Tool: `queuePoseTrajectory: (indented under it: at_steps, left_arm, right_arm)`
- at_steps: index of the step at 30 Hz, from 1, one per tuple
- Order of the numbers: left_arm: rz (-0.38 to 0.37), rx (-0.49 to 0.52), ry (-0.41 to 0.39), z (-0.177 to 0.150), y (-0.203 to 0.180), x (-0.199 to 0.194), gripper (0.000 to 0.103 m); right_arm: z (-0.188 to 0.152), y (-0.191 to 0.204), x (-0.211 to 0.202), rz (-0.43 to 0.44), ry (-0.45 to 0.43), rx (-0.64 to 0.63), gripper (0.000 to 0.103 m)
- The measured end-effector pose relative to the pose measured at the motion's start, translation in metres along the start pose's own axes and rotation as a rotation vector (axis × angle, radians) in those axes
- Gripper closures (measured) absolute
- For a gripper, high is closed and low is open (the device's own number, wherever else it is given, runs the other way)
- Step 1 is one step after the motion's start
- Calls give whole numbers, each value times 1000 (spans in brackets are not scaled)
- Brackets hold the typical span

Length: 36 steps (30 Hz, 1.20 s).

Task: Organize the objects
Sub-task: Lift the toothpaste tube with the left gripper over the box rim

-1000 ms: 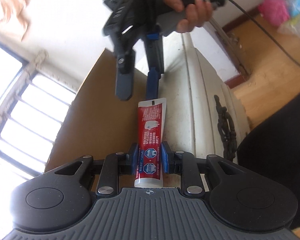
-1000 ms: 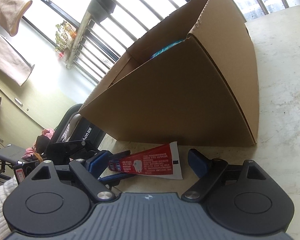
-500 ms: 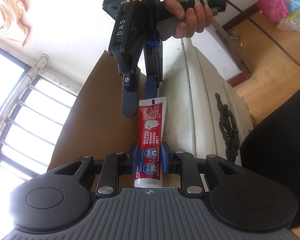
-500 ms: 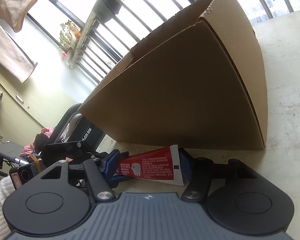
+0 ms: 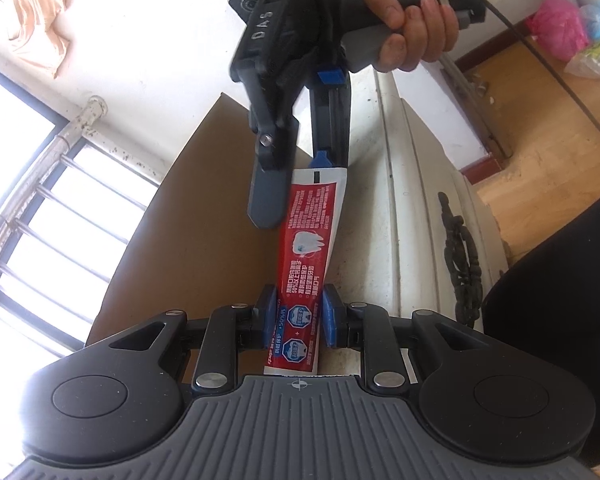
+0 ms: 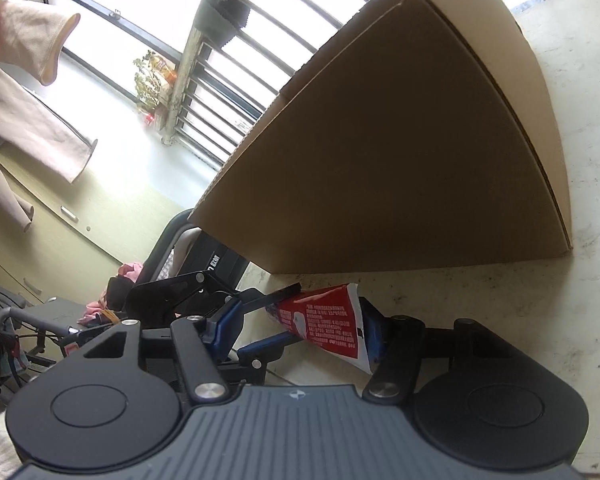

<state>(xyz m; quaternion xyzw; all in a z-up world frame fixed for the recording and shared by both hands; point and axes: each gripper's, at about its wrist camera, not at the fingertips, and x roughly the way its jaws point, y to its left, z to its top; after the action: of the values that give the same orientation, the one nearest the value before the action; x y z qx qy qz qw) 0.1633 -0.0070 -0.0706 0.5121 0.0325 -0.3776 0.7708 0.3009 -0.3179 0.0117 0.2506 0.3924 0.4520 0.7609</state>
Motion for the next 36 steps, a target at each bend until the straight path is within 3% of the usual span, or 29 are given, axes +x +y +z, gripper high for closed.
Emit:
queuePoseTrajectory:
  at_steps: [6, 7, 8, 10, 25, 36]
  left_arm:
    - [-21, -55, 32, 5, 8, 0, 81]
    - [-11, -28, 37, 6, 5, 0, 81]
    - [-4, 2, 45, 7, 3, 0, 81]
    - [5, 38, 49, 7, 0, -1, 81]
    - [38, 106, 73, 30, -12, -25, 81]
    - [117, 152, 59, 54, 2, -56, 81]
  right_arm:
    - [-7, 18, 12, -58, 8, -68, 40]
    - [-8, 19, 14, -72, 10, -56, 50]
    - [-8, 16, 14, -98, 18, -39, 70]
    - [-11, 10, 15, -47, 25, -13, 74]
    - [-34, 41, 4, -41, 13, -120, 77]
    - [-30, 82, -14, -6, -71, -220, 77]
